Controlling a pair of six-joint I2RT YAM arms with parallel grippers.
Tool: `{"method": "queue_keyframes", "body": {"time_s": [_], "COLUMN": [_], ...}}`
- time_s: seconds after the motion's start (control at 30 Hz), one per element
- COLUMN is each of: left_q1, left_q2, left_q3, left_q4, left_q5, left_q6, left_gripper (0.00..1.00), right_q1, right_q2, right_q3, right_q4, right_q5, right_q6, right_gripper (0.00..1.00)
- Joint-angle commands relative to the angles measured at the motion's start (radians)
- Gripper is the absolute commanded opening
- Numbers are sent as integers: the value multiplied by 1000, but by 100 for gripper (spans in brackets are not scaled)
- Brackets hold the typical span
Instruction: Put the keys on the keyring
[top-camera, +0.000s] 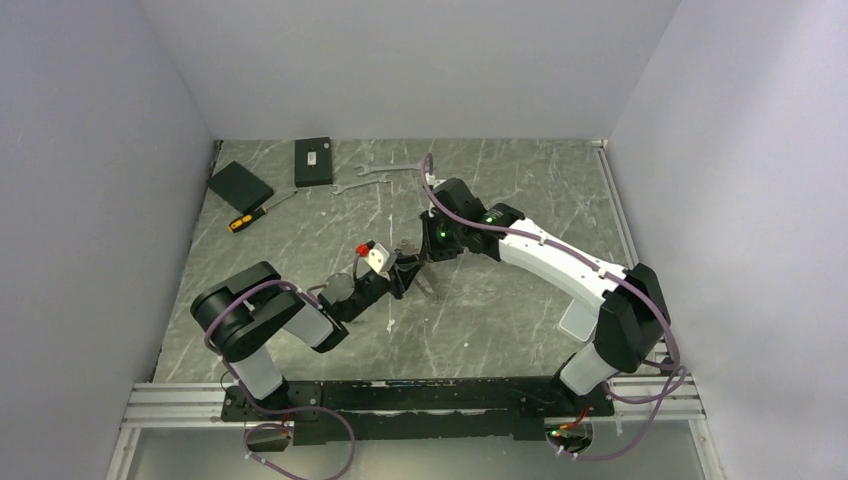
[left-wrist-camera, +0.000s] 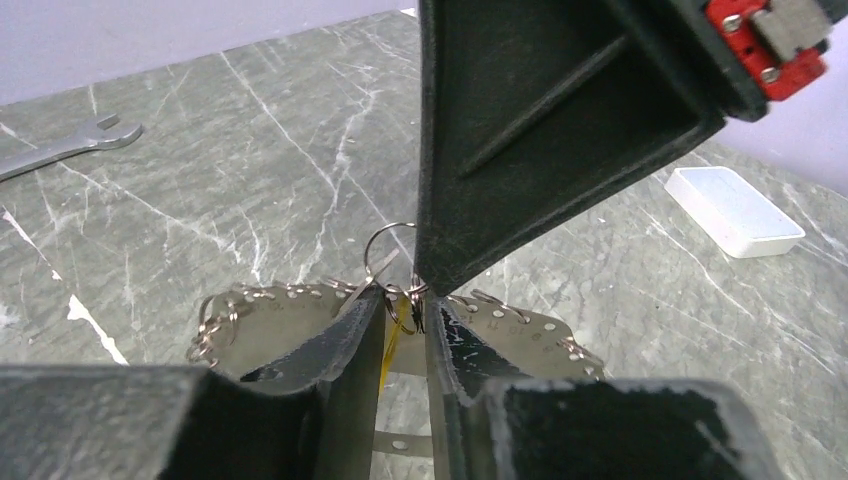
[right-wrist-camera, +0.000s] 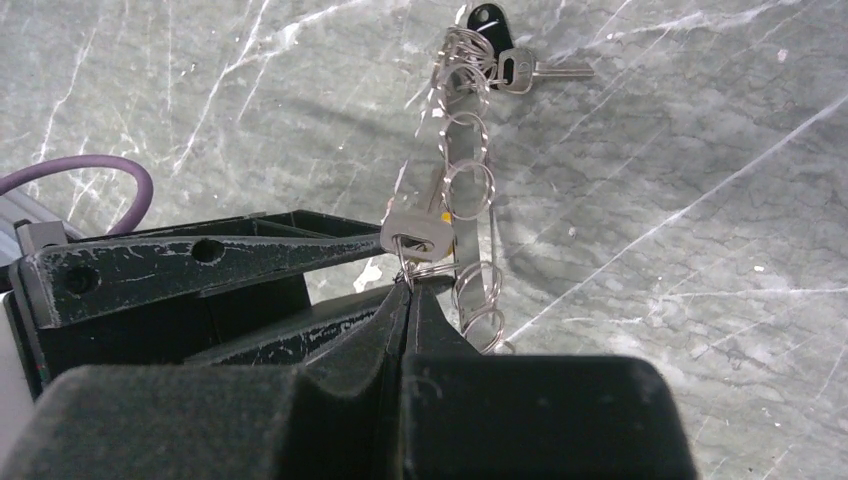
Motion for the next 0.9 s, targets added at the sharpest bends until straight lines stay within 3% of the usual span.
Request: {"method": "queue_keyframes", "body": {"time_s": [0.0, 0.27, 0.47, 0.7, 0.87], "left_q1": [-4, -7, -9, -20, -25], "left_q2": [-23, -24, -73, -264, -392], "left_q3": [16, 9, -24, -23, -26], "left_q4": [67, 67, 46, -318, -504], "left_q5": [-21, -11, -5, 47, 6], "left_q6": [36, 49, 137, 328, 428], "left_gripper": [22, 1, 0, 0, 1], "right_q1": [-3, -3, -3, -3, -2], "right_q2": [-54, -61, -55, -8, -3], "right_q3": [-3, -7, -1, 43, 34], "right_q4": [43, 47, 30, -51, -63], "right_q5": [-40, -38, -72, -173, -220], "right_q6": [-4, -10, -105, -221, -227], "right_gripper": [0, 0, 0, 0, 0]}}
